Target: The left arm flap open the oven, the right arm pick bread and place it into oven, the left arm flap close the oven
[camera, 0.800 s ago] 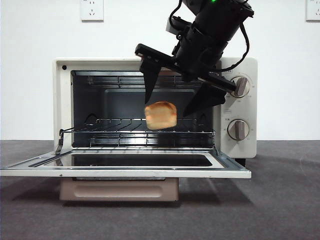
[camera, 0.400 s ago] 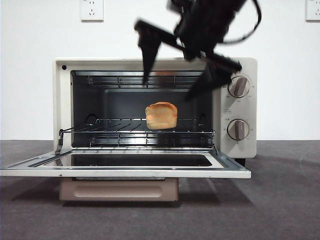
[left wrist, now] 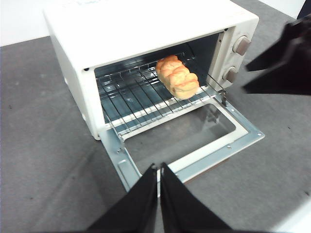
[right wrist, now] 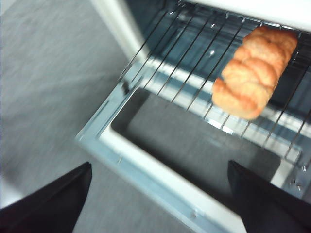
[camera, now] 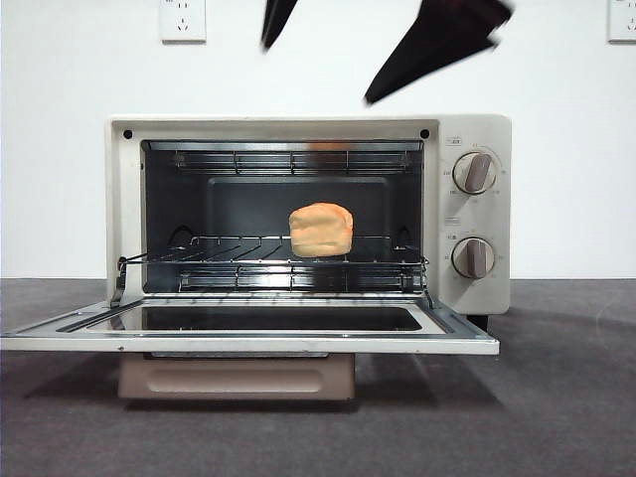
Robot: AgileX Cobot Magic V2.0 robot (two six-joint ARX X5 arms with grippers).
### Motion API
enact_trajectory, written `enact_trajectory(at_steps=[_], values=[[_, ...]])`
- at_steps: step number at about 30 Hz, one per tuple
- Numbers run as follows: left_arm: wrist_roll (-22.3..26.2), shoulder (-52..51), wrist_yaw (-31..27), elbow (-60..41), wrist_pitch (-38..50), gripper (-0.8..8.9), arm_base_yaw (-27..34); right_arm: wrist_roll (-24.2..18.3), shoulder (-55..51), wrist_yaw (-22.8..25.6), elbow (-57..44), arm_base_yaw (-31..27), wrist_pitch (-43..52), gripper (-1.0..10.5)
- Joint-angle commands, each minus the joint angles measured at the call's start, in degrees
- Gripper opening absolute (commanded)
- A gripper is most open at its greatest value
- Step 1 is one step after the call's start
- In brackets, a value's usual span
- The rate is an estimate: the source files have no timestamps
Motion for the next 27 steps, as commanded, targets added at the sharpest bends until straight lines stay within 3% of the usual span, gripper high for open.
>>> enact_trajectory(at_steps=[1, 10, 16, 23, 27], values=[[-0.3, 2.0, 1.9, 1.2, 0.6, 0.16, -0.5, -3.5, -3.2, -2.3, 1.1, 0.6, -3.6, 4.5], [0.0, 12.4, 11.0, 1.2, 1.3, 0.15, -0.5, -7.4, -15.7, -1.8, 1.1, 0.6, -15.5, 4.5], [0.5, 18.6, 18.3, 0.9, 7.4, 0.14, 1.7, -7.8, -22.4, 0.0, 1.1, 0.5, -21.8, 4.5], [0.3, 21.7, 28.7, -4.3, 13.6, 0.14, 10.4, -7.2, -29.7, 2.9, 1.1, 0.5, -27.3, 4.5], [-2.2, 21.8, 35.8, -9.7, 19.1, 0.14, 16.1, -6.1, -33.1, 2.8, 0.9, 0.5, -28.0, 4.5]])
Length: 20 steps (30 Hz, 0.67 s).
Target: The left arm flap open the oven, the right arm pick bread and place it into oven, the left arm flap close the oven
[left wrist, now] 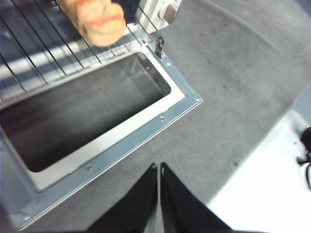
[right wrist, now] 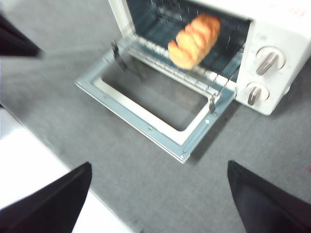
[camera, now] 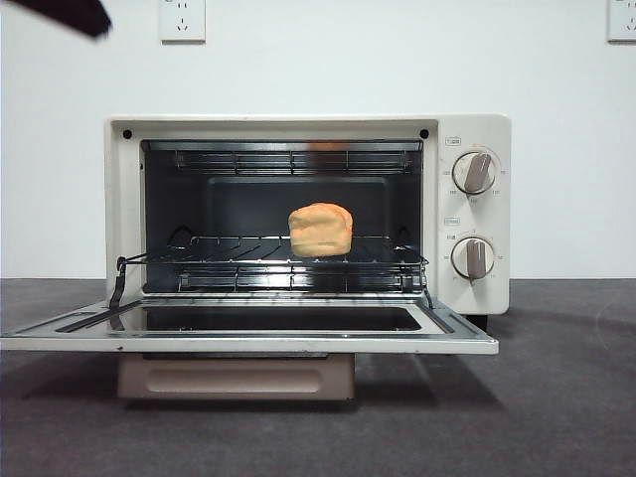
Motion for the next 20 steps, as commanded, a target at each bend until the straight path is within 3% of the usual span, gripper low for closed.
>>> enact_trajectory(at_steps=[1, 10, 14, 20], values=[[-2.1, 0.3, 2.9, -2.9, 3.9, 0.14, 2.9, 0.8, -1.3, 0.2, 0.9, 0.5, 0.2, 4.5], [-5.9, 0.3, 7.8, -11.6, 11.1, 0.14, 12.8, 1.4, -4.6, 1.3, -4.0, 0.5, 1.2, 4.4], [-6.1, 1.5, 8.0, -12.7, 10.3, 0.14, 19.2, 2.6, -5.8, 1.3, -7.9, 0.5, 2.3, 4.4], [-6.0, 6.2, 13.7, -12.7, 9.2, 0.14, 28.3, 3.1, -6.8, 1.3, -12.5, 0.2, 6.0, 4.4]])
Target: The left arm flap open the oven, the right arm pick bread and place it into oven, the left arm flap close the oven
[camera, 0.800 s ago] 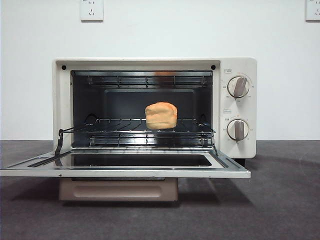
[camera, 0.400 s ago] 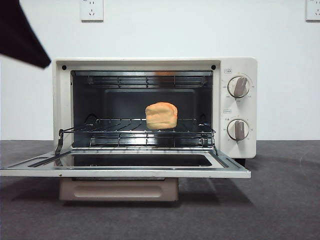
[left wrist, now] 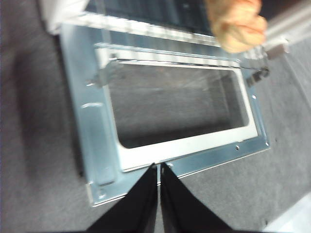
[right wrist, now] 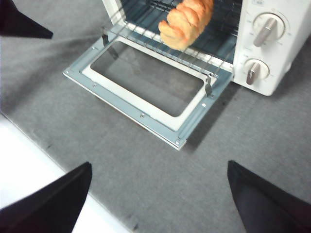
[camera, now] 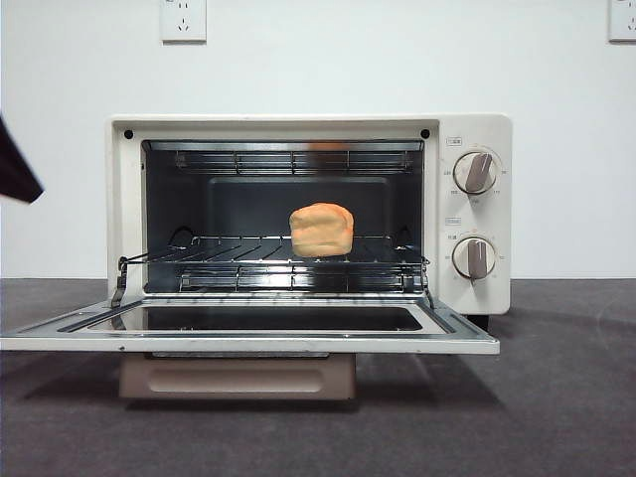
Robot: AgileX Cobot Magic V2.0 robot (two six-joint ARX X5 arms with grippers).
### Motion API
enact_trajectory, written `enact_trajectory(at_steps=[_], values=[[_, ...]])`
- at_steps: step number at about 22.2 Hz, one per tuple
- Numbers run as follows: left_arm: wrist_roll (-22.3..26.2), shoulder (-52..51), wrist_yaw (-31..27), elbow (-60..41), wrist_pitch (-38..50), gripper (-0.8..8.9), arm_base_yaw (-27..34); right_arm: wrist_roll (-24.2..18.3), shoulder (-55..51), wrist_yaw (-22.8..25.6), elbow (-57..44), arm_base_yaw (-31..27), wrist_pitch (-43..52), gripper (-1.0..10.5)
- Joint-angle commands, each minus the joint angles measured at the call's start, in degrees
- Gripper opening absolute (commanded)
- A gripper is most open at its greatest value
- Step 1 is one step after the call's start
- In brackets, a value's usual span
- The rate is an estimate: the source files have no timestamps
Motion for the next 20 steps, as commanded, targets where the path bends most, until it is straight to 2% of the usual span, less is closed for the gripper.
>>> enact_trajectory(at_steps=[1, 7, 15, 20], values=[[-0.1, 2.7, 1.1, 0.0, -0.5, 0.14, 2.6, 1.7, 0.0, 0.1, -1.5, 0.1, 2.1, 4.4], [-0.1, 9.2, 0.8, -1.4, -0.7, 0.14, 6.0, 0.9, 0.0, -0.6, -4.3, -2.6, 6.8, 4.3], [-0.1, 18.5, -0.3, -3.3, 1.5, 0.14, 6.0, 0.9, 2.8, -8.0, -4.3, -7.3, 14.5, 4.3], [0.2, 24.4, 4.0, -3.3, 4.1, 0.14, 6.0, 0.3, 4.7, -8.0, -4.3, -7.4, 16.0, 4.3]])
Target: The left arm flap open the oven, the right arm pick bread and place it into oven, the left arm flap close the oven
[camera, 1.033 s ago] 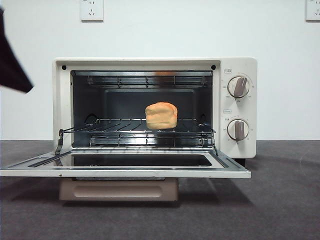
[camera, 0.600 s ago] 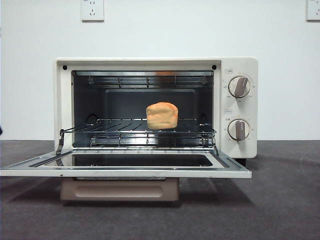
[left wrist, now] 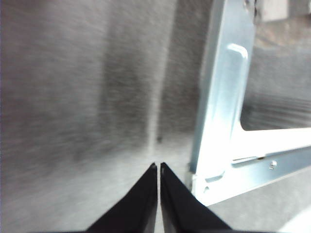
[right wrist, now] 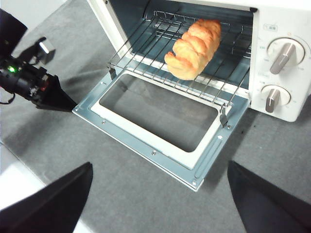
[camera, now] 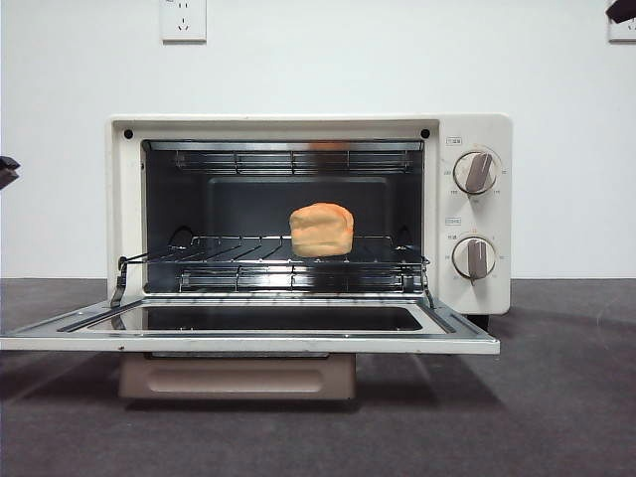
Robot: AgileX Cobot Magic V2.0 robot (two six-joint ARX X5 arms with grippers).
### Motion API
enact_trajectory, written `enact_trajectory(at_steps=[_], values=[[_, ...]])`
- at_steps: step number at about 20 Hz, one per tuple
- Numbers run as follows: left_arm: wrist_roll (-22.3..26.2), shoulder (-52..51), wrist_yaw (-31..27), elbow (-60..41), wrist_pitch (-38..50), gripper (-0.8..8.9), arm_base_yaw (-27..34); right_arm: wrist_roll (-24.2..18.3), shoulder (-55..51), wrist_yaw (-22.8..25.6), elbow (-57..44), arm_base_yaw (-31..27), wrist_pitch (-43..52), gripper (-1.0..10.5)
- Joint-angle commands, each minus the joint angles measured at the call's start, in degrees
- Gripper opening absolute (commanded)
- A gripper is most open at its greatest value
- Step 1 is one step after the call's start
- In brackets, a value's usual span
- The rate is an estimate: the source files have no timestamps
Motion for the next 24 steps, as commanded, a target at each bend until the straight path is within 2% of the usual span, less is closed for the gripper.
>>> enact_trajectory(at_steps=[1, 4, 14, 18, 24], values=[[0.2, 1.9, 1.1, 0.0, 0.7, 0.14, 0.0, -0.5, 0.5, -0.1, 0.4, 0.4, 1.4, 4.3], [0.2, 2.3, 1.6, 0.0, 0.8, 0.14, 0.0, -0.5, 0.5, 0.1, 0.4, 0.4, 1.7, 4.3], [-1.8, 2.3, 12.2, 0.1, 4.0, 0.14, 0.0, -0.3, 0.5, 0.4, 0.4, 0.4, 1.9, 4.3], [-6.5, 2.3, 17.9, 0.8, 8.4, 0.15, 0.1, 0.1, 0.5, 0.4, 0.4, 0.4, 1.9, 4.3], [-14.0, 2.3, 19.1, 6.2, 14.3, 0.15, 0.1, 0.7, 0.5, 0.4, 0.4, 0.4, 1.9, 4.3]])
